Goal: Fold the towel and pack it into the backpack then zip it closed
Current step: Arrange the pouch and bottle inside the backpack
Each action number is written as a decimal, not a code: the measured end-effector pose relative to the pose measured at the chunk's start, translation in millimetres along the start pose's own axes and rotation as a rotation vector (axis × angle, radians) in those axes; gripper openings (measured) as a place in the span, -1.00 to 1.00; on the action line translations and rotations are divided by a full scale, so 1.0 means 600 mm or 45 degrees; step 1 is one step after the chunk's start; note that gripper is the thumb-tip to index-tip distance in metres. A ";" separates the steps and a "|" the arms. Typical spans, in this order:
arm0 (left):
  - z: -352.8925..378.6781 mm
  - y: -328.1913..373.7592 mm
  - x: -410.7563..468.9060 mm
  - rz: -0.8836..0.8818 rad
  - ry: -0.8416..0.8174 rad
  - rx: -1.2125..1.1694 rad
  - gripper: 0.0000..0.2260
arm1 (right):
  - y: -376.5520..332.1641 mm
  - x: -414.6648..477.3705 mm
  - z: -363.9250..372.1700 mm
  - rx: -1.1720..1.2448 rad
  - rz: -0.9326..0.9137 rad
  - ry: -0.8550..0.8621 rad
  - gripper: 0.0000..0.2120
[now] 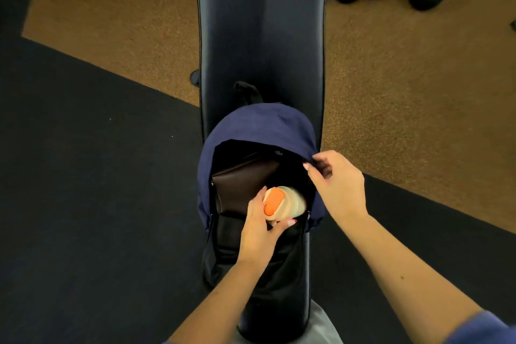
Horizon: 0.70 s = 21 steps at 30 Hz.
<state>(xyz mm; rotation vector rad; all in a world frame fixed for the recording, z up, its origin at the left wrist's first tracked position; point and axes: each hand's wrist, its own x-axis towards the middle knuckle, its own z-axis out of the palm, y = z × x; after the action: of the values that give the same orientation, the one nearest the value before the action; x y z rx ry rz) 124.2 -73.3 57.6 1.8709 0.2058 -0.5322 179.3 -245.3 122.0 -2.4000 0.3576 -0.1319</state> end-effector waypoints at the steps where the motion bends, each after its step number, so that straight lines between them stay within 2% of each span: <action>1: 0.002 0.001 0.003 -0.001 0.007 -0.029 -0.22 | 0.004 0.004 -0.003 -0.034 -0.014 0.002 -0.87; 8: 0.000 0.031 0.055 0.104 -0.070 0.024 -0.32 | 0.019 0.020 -0.031 -0.080 -0.139 0.007 -0.80; 15: -0.020 0.094 0.109 0.240 -0.085 0.353 -0.40 | 0.022 0.030 -0.053 -0.036 -0.165 -0.014 -0.79; 18: -0.011 0.128 0.146 0.270 -0.197 0.526 -0.34 | 0.018 0.035 -0.059 -0.019 -0.145 -0.036 -0.80; 21: 0.007 0.145 0.177 0.208 -0.334 0.692 -0.32 | 0.019 0.037 -0.060 0.001 -0.118 -0.033 -0.80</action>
<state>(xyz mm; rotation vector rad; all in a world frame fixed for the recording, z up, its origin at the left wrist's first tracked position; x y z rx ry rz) 250.7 -120.5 81.8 2.2860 -0.2925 -0.7657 191.3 -282.5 141.7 -2.4158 0.2341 -0.1426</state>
